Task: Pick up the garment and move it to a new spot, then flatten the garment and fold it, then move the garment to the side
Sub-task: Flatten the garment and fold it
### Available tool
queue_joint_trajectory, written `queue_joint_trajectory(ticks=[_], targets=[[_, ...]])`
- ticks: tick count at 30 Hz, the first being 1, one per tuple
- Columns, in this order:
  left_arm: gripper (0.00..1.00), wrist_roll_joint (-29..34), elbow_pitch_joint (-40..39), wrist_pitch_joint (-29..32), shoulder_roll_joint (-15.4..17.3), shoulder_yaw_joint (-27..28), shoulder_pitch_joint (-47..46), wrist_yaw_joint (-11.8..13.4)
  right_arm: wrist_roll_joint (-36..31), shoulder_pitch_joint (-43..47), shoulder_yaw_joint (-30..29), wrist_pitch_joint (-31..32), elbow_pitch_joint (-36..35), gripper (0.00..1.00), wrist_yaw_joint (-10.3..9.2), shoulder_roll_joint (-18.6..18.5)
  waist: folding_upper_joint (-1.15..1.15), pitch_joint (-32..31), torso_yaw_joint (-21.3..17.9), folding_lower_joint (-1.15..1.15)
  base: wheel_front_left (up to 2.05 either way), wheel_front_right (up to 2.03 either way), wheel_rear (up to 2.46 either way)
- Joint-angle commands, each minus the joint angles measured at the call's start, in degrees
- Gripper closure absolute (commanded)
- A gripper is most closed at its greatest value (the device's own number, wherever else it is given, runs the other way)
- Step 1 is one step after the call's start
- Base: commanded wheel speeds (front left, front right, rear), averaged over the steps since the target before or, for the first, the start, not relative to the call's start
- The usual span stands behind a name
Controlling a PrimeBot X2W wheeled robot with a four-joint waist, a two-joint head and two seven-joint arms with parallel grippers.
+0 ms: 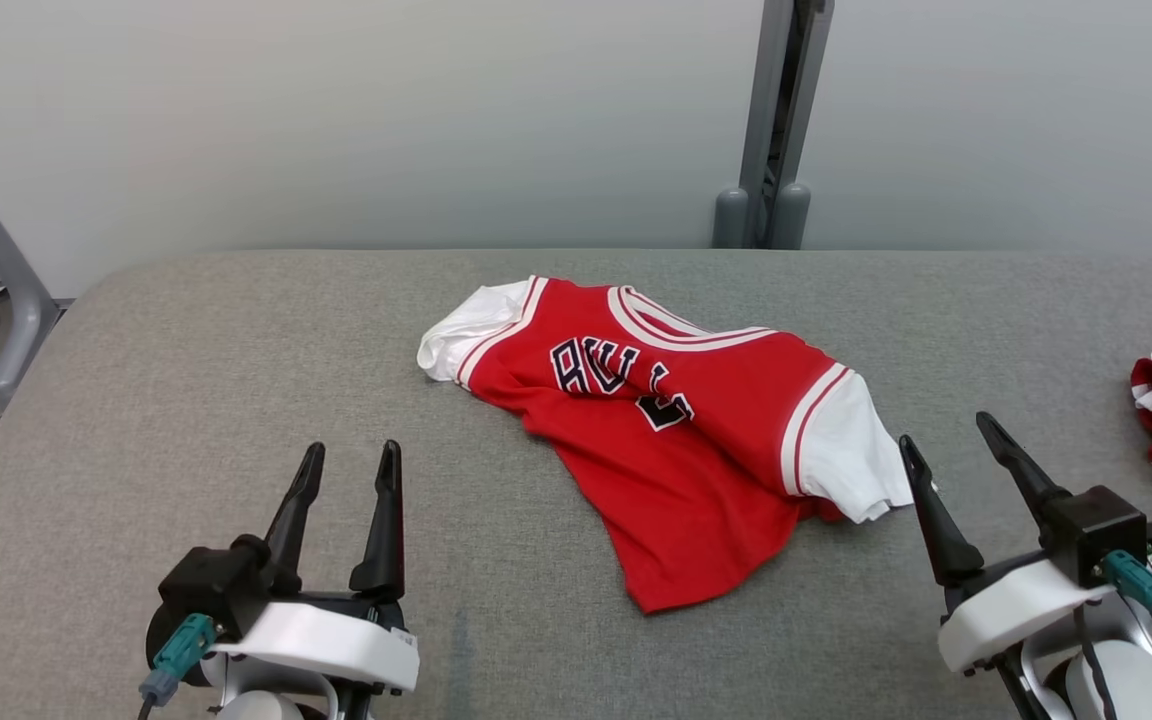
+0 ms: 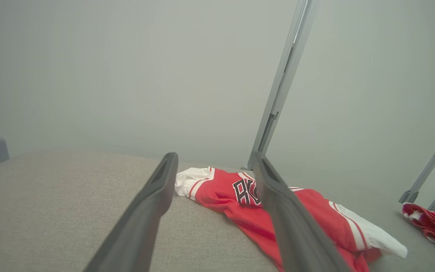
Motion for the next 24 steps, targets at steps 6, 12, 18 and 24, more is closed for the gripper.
queue_joint_trajectory(ticks=[6,12,18,24], targets=[[0.00,0.2,0.4,-0.1,0.2,-0.7,0.6,-0.1,0.8,4.2,-1.7,1.9,-3.9,0.00,-0.04,3.2,0.00,0.0,1.8,0.00,0.00,0.00,0.00],[0.00,-0.2,0.4,-0.1,0.2,-1.3,0.3,0.0,7.6,6.8,4.2,6.5,-2.4,0.00,-0.04,5.5,0.00,0.8,3.7,0.00,0.00,0.00,0.00],[0.00,-0.7,0.4,-0.1,0.2,-1.9,-0.9,0.1,15.9,5.8,9.0,12.4,3.4,0.00,-0.04,7.0,0.00,2.3,6.0,0.00,0.00,0.00,0.00],[0.00,-1.2,0.5,-0.1,0.2,-2.4,-1.5,0.4,22.8,3.9,9.7,14.8,9.6,0.00,-0.04,7.4,0.00,3.6,8.3,0.00,0.00,0.00,0.00]])
